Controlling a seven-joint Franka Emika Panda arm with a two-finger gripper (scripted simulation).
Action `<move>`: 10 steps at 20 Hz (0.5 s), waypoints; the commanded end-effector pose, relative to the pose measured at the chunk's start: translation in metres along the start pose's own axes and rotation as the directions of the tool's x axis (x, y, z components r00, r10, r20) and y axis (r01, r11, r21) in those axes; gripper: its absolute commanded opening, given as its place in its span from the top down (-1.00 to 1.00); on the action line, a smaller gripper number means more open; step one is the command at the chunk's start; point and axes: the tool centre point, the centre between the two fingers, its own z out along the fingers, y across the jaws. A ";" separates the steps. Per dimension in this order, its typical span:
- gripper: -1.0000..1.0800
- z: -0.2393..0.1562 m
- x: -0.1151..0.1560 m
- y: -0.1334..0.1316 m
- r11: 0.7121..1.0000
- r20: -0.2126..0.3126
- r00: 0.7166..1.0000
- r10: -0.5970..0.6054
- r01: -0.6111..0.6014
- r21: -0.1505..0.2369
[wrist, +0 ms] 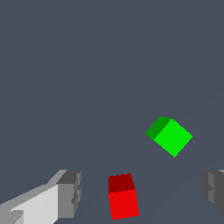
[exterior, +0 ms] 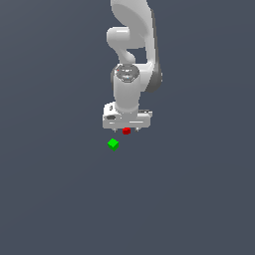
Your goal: Stack the red cube on top of the green cube.
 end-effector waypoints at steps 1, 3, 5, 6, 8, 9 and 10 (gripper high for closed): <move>-0.92 0.010 -0.015 -0.002 1.000 -0.005 1.000 -0.023 0.023 0.002; -0.92 0.019 -0.028 -0.002 0.999 -0.010 0.999 -0.044 0.044 0.003; -0.92 0.027 -0.040 -0.003 0.998 -0.014 0.998 -0.063 0.063 0.005; -0.92 0.031 -0.046 -0.003 0.997 -0.016 0.997 -0.071 0.072 0.005; -0.92 0.039 -0.056 -0.004 0.996 -0.020 0.996 -0.088 0.088 0.007; -0.92 0.042 -0.060 -0.004 0.995 -0.022 0.995 -0.095 0.096 0.007; -0.92 0.045 -0.065 -0.004 0.995 -0.024 0.994 -0.102 0.103 0.008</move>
